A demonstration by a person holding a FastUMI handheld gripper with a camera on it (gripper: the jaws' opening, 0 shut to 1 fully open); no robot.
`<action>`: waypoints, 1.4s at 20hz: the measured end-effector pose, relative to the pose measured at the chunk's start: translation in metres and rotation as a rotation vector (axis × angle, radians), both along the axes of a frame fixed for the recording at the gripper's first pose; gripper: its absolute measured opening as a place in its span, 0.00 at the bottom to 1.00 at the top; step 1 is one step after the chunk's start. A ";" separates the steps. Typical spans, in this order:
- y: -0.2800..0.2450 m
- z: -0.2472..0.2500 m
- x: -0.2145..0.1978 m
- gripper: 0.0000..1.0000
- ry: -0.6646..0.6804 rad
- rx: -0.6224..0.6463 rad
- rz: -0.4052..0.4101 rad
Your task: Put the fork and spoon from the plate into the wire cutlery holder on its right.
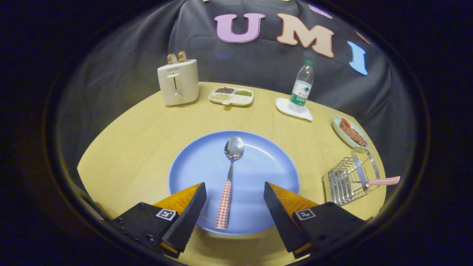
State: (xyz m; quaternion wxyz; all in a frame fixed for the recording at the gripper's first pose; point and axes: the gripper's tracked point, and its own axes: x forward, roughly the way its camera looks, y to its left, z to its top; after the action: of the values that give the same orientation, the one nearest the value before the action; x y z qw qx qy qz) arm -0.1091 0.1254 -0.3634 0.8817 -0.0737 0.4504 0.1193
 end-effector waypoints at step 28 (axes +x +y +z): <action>-0.013 0.005 -0.001 0.08 0.207 0.003 0.029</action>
State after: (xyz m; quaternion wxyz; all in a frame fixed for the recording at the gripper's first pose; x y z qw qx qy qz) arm -0.1104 0.1126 -0.3583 0.8287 -0.0662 0.5379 0.1397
